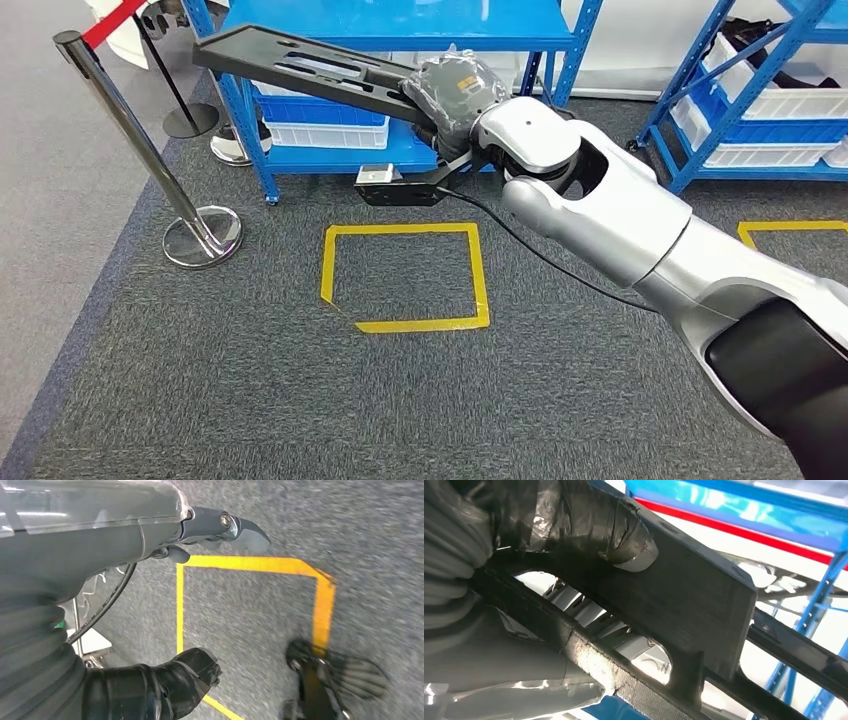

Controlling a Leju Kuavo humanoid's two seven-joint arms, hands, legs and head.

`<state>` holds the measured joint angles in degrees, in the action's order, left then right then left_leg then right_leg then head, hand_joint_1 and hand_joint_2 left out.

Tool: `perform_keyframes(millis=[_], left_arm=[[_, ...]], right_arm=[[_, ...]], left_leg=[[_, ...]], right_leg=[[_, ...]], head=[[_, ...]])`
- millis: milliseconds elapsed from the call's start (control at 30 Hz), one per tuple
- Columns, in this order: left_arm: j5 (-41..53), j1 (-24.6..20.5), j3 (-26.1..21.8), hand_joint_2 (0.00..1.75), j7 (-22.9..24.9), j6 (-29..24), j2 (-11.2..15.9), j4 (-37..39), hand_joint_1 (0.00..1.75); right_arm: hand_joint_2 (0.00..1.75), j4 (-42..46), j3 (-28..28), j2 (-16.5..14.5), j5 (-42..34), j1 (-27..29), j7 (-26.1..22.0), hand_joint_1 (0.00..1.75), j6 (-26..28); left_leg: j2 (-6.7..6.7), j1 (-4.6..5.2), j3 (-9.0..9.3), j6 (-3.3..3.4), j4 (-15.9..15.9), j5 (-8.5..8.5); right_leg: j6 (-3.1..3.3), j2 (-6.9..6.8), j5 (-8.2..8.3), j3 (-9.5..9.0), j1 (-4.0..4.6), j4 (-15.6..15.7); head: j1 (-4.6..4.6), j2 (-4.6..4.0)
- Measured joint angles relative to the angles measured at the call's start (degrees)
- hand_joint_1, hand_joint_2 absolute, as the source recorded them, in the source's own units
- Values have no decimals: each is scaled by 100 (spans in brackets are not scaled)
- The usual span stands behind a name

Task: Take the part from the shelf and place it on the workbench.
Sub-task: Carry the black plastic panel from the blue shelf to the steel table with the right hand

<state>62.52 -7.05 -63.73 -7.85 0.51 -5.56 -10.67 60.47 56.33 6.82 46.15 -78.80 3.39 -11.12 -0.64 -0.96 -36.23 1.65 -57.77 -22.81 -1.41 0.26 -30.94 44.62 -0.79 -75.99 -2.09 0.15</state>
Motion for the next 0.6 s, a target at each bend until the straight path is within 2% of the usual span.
perform_keyframes(millis=[33, 67, 100, 133, 167, 200, 233, 300, 333, 367, 433, 467, 500, 533, 567, 600], left_arm=[[5, 0, 0, 175, 0, 1, -1, 0, 0], [13, -1, 0, 175, -1, 2, -2, 0, 0], [21, -4, 0, 175, -4, 4, -4, 0, 0], [28, -9, 0, 175, -18, 5, -9, 0, 0], [33, -12, 0, 175, -44, 5, -14, 0, 0], [34, -15, 0, 175, -79, 4, -18, 0, 0], [32, -17, 0, 175, -114, 1, -21, 0, 0], [26, -21, -2, 175, -167, -10, -20, 0, 0], [22, -22, -3, 175, -181, -15, -21, 0, 0], [21, -20, -4, 175, -193, -20, -23, 0, 0], [20, -18, -4, 175, -201, -23, -28, 0, 0], [18, -17, -4, 175, -202, -23, -29, 0, 0], [16, -17, -4, 175, -202, -24, -27, 0, 0], [14, -18, -4, 175, -203, -25, -27, 0, 0], [13, -18, -4, 175, -203, -25, -26, 0, 0], [14, -19, -5, 175, -202, -26, -26, 0, 0]], right_arm=[[175, -3, 0, 2, 12, 3, -1, 175, -6], [175, -4, 0, 2, 25, 4, -1, 175, -12], [175, -3, 0, 2, 35, 0, -1, 175, -16], [175, 1, 0, -1, 43, -5, -1, 175, -19], [175, 7, 0, -3, 48, -9, -1, 175, -20], [175, 11, 0, -5, 51, -16, 0, 175, -23], [175, 14, 0, -7, 55, -23, 1, 175, -28], [175, 11, 0, -5, 63, -33, 1, 175, -43], [175, 10, 0, -7, 65, -35, 0, 175, -50], [175, 10, 0, -9, 68, -35, -1, 175, -55], [175, 9, 0, -14, 70, -30, -1, 175, -63], [175, 8, 0, -15, 71, -24, -1, 175, -66], [175, 8, 0, -15, 72, -15, -1, 175, -69], [175, 8, 0, -15, 72, -8, -1, 175, -71], [175, 8, 0, -15, 72, -3, -1, 175, -72], [175, 8, 0, -15, 73, -1, -1, 175, -72]], left_leg=[[-8, -2, -118, -12, -15, 79], [-15, -4, -234, -27, -33, 156], [-19, -6, -330, -46, -54, 226], [-19, -2, -408, -73, -72, 288], [-18, 0, -458, -103, -80, 344], [-18, 0, -478, -140, -72, 397], [-18, 0, -487, -183, -47, 453], [-12, -16, -504, -267, 6, 531], [-4, -23, -546, -297, -52, 445], [5, -30, -621, -321, -234, 247], [16, -38, -839, -358, -931, -306], [17, -40, -939, -376, -1327, -495], [17, -40, -977, -386, -1598, -561], [18, -39, -920, -389, -1685, -532], [17, -39, -738, -382, -1525, -433], [18, -39, -459, -366, -1167, -325]], right_leg=[[-8, -1, 114, -103, -4, -102], [-6, -4, 271, -309, -6, -7], [9, -9, 361, -617, -6, 284], [31, -15, 315, -982, 8, 723], [59, -22, 180, -1309, 24, 1168], [91, -25, 32, -1519, 44, 1511], [125, -27, -64, -1609, 69, 1712], [218, -33, 4, -1561, 68, 1792], [272, -41, 70, -1527, 58, 1806], [316, -48, 140, -1490, 42, 1824], [363, -54, 255, -1395, 43, 1822], [363, -52, 298, -1341, 50, 1809], [359, -50, 333, -1281, 56, 1788], [352, -47, 358, -1221, 60, 1760], [345, -45, 374, -1169, 61, 1727], [337, -43, 382, -1127, 61, 1691]], head=[[0, 0], [0, 0], [-1, 0], [0, 0], [-1, 0], [0, -1], [-1, -1], [1, -1], [-1, -1], [-1, -1], [-3, -1], [-4, -1], [-4, -2], [-5, -2], [-5, -2], [-5, -2]])
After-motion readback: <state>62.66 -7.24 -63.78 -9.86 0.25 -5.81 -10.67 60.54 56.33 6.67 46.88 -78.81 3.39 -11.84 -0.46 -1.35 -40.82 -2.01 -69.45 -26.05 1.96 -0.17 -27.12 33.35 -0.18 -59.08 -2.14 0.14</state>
